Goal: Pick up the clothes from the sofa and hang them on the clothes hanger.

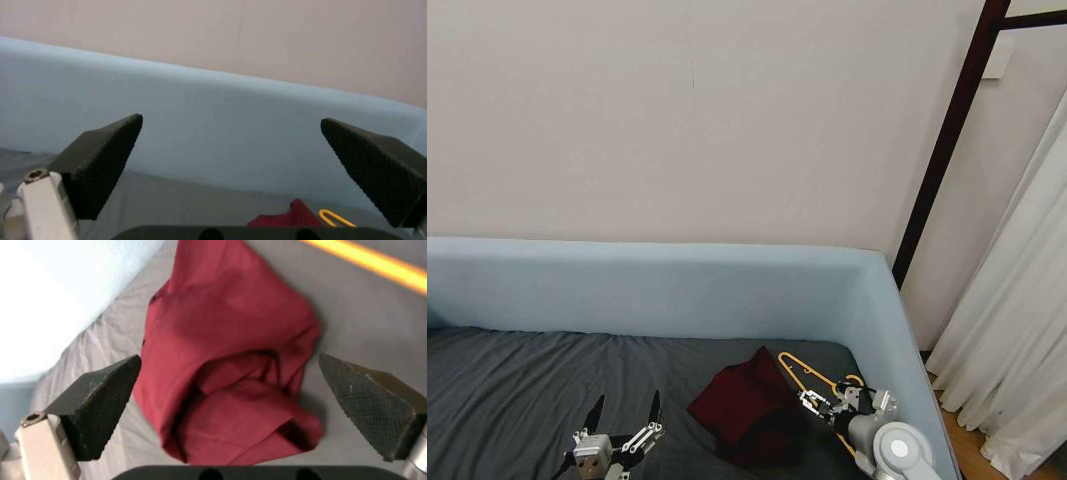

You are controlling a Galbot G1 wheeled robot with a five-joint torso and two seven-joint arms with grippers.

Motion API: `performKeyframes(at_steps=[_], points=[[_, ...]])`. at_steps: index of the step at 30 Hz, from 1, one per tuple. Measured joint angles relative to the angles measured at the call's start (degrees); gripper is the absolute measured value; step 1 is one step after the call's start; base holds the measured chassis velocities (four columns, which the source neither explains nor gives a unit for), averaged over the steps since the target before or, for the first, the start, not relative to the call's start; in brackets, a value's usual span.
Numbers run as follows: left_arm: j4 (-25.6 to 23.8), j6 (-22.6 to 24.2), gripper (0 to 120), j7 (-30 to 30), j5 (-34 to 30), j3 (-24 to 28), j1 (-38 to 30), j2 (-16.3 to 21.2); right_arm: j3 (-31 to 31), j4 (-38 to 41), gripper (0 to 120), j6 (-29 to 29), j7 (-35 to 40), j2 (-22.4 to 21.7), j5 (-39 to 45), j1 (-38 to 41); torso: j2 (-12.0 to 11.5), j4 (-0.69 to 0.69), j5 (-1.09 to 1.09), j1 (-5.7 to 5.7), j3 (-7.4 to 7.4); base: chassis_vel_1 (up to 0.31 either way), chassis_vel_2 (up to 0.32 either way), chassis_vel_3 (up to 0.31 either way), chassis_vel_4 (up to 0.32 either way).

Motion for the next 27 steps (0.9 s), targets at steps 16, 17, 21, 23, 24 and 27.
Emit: performKeyframes(at_steps=[16, 17, 21, 23, 24, 27], points=[[1.08, -1.95, 100, -1.16, 0.82, -0.90, 0.48, -0.63, 2.47, -12.00, 100, 2.22, -1.40, 11.46, -3.18, 3.78, 0.00, 0.01, 0.01, 0.00, 0.00, 0.000, 0.000, 0.000, 0.000], [1.09, -1.97, 100, -1.21, 0.82, -1.04, 0.48, -0.63, 2.50, -12.68, 100, 2.61, -1.58, 12.03, -3.81, 4.08, 0.00, 0.01, 0.01, 0.00, 0.00, 0.000, 0.000, 0.000, 0.000], [1.16, -1.99, 100, -1.42, 0.78, -1.14, 0.43, -0.65, 2.18, -13.73, 92, 3.56, -2.16, 12.49, -5.56, 4.34, 0.00, 0.00, 0.01, 0.00, 0.00, 0.000, 0.000, 0.000, 0.000], [1.25, -2.00, 100, -1.50, 0.78, -1.14, 0.37, -0.64, 2.14, -13.83, 87, 3.64, -2.32, 12.51, -5.88, 4.34, 0.01, 0.00, 0.01, 0.00, 0.00, 0.000, 0.000, 0.000, 0.000], [1.45, -2.02, 100, -1.69, 0.76, -1.15, 0.25, -0.61, 2.06, -14.20, 83, 3.78, -2.58, 12.62, -6.53, 4.35, 0.00, 0.00, 0.01, 0.00, 0.00, 0.000, 0.000, 0.000, 0.000], [1.76, -2.04, 100, -2.01, 0.75, -1.20, 0.15, -0.53, 1.77, -14.97, 72, 4.21, -3.10, 12.93, -8.14, 4.42, 0.00, 0.00, 0.01, 0.00, 0.00, 0.000, 0.000, 0.000, 0.000]])
